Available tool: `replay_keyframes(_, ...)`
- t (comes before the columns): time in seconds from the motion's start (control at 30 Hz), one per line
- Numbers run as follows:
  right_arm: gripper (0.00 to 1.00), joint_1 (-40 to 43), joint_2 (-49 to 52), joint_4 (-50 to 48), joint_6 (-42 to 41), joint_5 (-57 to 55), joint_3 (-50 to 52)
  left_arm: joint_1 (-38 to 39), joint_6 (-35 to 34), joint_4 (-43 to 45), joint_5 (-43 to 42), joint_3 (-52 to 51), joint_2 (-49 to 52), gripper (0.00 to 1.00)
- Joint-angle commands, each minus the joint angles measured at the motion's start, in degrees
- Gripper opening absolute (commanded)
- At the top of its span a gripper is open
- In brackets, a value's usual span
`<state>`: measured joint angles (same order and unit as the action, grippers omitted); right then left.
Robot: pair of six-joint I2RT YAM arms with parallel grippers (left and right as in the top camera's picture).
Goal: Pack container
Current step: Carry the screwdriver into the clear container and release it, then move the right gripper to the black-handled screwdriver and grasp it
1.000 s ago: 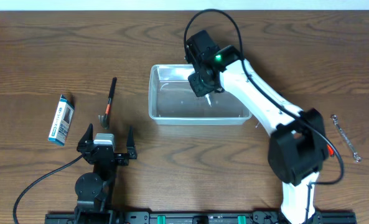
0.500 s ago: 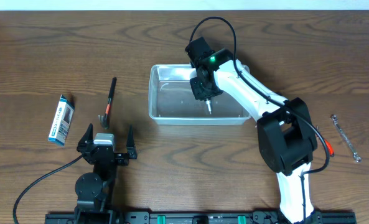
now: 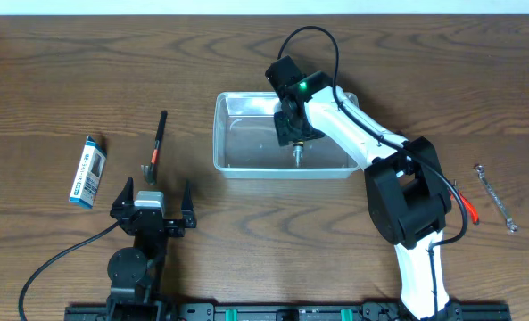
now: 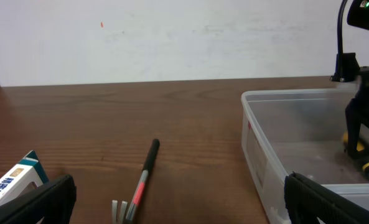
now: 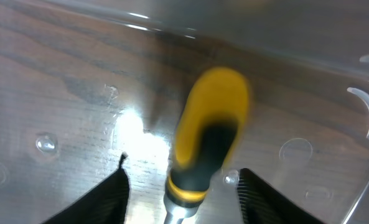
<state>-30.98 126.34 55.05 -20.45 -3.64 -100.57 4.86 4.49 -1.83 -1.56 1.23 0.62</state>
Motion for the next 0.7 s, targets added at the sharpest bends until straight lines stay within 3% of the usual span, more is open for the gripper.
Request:
replay_keyframes(0.0, 0.60, 0.31, 0.07, 0.22, -0.74, -0.87, -0.92, -0.35, -0.11, -2.21, 0.50, -1.01, -0.28, 0.98)
replay_keyframes(0.2, 0.62, 0.33, -2.36, 2.08, -0.50, -0.87, -2.86, -0.35, -0.11, -2.21, 0.50, -1.01, -0.28, 0.98)
replay_keyframes(0.37, 0.62, 0.33, -7.21, 7.54, -0.92, -2.95, -10.84, -0.35, -0.11, -2.21, 0.50, -1.01, -0.28, 0.98)
replay_keyframes(0.67, 0.65, 7.08, -16.17, 20.09, -9.25, -12.00, -24.44, -0.35, -0.11, -2.21, 0.52, -1.01, -0.28, 0.98)
